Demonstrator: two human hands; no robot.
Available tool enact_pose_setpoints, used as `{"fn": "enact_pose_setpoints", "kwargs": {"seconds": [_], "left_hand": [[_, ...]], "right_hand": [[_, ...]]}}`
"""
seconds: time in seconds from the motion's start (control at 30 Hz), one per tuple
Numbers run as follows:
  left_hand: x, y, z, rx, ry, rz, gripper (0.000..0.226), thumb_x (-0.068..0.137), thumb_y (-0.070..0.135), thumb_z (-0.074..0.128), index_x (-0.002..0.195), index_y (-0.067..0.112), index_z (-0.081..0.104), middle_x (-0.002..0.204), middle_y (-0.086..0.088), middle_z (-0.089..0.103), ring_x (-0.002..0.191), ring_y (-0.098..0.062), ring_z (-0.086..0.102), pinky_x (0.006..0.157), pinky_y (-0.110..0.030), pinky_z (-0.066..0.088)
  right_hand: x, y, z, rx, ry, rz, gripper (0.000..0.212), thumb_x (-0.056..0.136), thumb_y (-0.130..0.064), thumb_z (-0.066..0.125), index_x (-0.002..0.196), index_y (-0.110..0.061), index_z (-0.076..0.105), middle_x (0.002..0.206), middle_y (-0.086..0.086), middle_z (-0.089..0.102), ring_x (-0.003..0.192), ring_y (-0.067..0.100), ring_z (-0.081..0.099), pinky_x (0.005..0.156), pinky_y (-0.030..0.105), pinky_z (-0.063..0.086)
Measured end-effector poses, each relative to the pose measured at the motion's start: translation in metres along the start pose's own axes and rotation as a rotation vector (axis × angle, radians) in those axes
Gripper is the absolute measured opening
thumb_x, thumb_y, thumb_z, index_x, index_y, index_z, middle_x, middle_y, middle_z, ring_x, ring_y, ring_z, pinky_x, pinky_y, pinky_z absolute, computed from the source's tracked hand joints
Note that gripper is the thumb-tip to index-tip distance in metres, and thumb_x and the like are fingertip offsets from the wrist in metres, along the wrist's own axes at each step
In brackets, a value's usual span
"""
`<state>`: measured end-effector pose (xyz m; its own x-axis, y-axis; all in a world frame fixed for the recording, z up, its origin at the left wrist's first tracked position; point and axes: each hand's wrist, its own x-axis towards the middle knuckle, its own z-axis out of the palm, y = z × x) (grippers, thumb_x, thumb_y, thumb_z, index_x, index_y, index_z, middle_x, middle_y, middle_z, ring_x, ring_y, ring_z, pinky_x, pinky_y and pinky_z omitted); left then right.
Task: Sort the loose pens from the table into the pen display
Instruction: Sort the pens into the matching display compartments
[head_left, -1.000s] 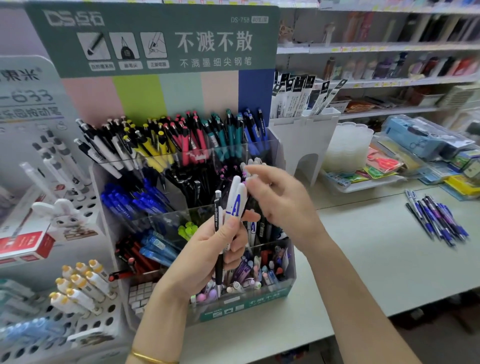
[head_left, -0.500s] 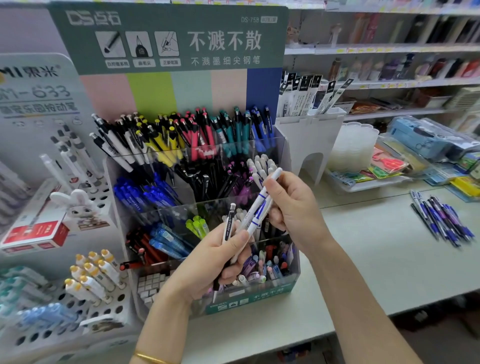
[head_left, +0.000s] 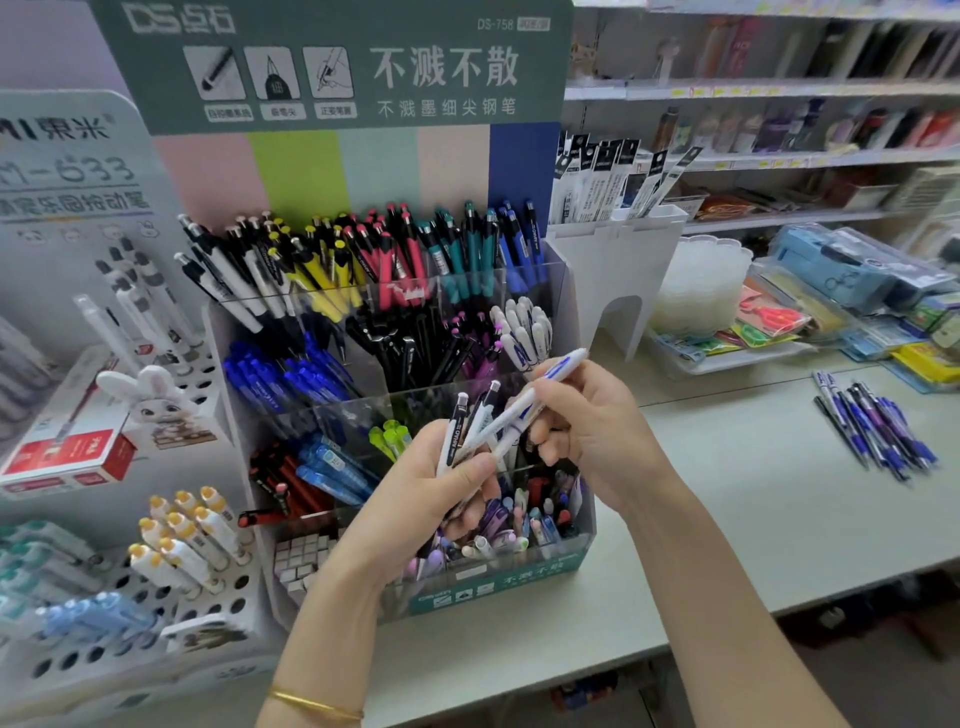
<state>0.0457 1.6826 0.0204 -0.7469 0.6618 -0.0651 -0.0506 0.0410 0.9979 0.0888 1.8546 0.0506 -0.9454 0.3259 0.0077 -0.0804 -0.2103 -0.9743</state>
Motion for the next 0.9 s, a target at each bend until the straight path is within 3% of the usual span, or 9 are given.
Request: {"fn": "enact_pose_setpoints", "kwargs": {"seconds": [0.13,0.27,0.33,0.43,0.57,0.67,0.77,0.83,0.9], "left_hand": [[-0.001,0.000,-0.007,-0.024,0.089,-0.035,0.007,0.099,0.013,0.051,0.101,0.007,0.048,0.074,-0.004,0.062,0.047,-0.011,0.042,0.038,-0.019,0.030],[-0.002,-0.002,-0.017,-0.047,0.224,-0.028,0.009,0.100,0.013,0.049,0.092,0.008,0.046,0.071,-0.003,0.059,0.045,-0.008,0.038,0.038,-0.017,0.029],[-0.001,-0.002,-0.019,-0.059,0.252,-0.006,0.010,0.100,0.012,0.048,0.091,0.007,0.046,0.070,-0.004,0.058,0.045,-0.008,0.038,0.037,-0.017,0.029],[0.000,-0.001,-0.017,-0.067,0.254,0.019,0.011,0.100,0.011,0.048,0.090,0.007,0.046,0.069,-0.003,0.057,0.045,-0.009,0.038,0.037,-0.018,0.029],[0.001,-0.002,-0.019,-0.081,0.253,0.030,0.013,0.099,0.012,0.049,0.087,0.008,0.048,0.072,-0.009,0.054,0.047,-0.010,0.037,0.037,-0.018,0.030],[0.000,-0.002,-0.019,-0.089,0.244,0.022,0.011,0.099,0.012,0.050,0.089,0.007,0.048,0.072,-0.007,0.056,0.047,-0.010,0.037,0.037,-0.017,0.031],[0.000,-0.002,-0.020,-0.080,0.210,0.037,0.011,0.098,0.013,0.051,0.088,0.008,0.050,0.072,-0.006,0.054,0.047,-0.009,0.038,0.038,-0.017,0.031],[0.000,-0.002,-0.021,-0.086,0.192,0.044,0.008,0.098,0.013,0.051,0.091,0.009,0.050,0.070,-0.002,0.055,0.047,-0.008,0.038,0.039,-0.016,0.031],[0.001,-0.002,-0.021,-0.115,0.174,0.047,0.007,0.098,0.015,0.050,0.094,0.011,0.050,0.068,0.001,0.054,0.046,-0.007,0.037,0.039,-0.016,0.030]], "right_hand": [[0.007,-0.006,-0.015,0.026,0.199,-0.147,0.018,0.094,0.005,0.041,0.085,-0.010,0.045,0.077,0.017,0.052,0.045,0.013,0.047,0.034,0.020,0.036],[0.010,-0.003,-0.024,-0.303,0.317,-0.297,0.020,0.091,0.001,0.045,0.083,-0.016,0.046,0.078,0.022,0.053,0.050,0.016,0.047,0.042,0.025,0.039],[0.009,0.005,-0.017,-0.488,0.304,-0.347,0.018,0.090,0.000,0.050,0.085,-0.018,0.048,0.078,0.017,0.055,0.056,0.018,0.047,0.049,0.028,0.041],[0.005,0.015,-0.002,-0.698,0.230,-0.417,0.011,0.087,0.001,0.052,0.085,-0.009,0.048,0.076,0.008,0.052,0.061,0.018,0.043,0.055,0.021,0.038],[0.009,0.035,0.006,-0.905,0.061,-0.340,0.014,0.086,-0.003,0.051,0.081,-0.010,0.041,0.076,0.012,0.050,0.064,0.026,0.044,0.061,0.040,0.041],[0.010,0.045,0.011,-1.109,0.023,-0.307,0.018,0.091,-0.007,0.054,0.103,-0.018,0.047,0.081,0.000,0.050,0.068,0.022,0.051,0.064,0.042,0.048],[0.009,0.050,0.012,-1.208,0.107,-0.443,0.054,0.088,-0.002,0.058,0.135,-0.022,0.042,0.100,0.003,0.051,0.067,0.024,0.056,0.058,0.040,0.051],[0.011,0.055,0.009,-1.259,0.102,-0.553,0.064,0.083,0.006,0.060,0.139,-0.020,0.044,0.108,0.006,0.053,0.066,0.023,0.057,0.052,0.036,0.052],[0.012,0.065,0.006,-1.270,0.086,-0.624,0.055,0.081,0.008,0.063,0.131,-0.013,0.055,0.108,0.009,0.056,0.073,0.024,0.060,0.053,0.036,0.054]]}}
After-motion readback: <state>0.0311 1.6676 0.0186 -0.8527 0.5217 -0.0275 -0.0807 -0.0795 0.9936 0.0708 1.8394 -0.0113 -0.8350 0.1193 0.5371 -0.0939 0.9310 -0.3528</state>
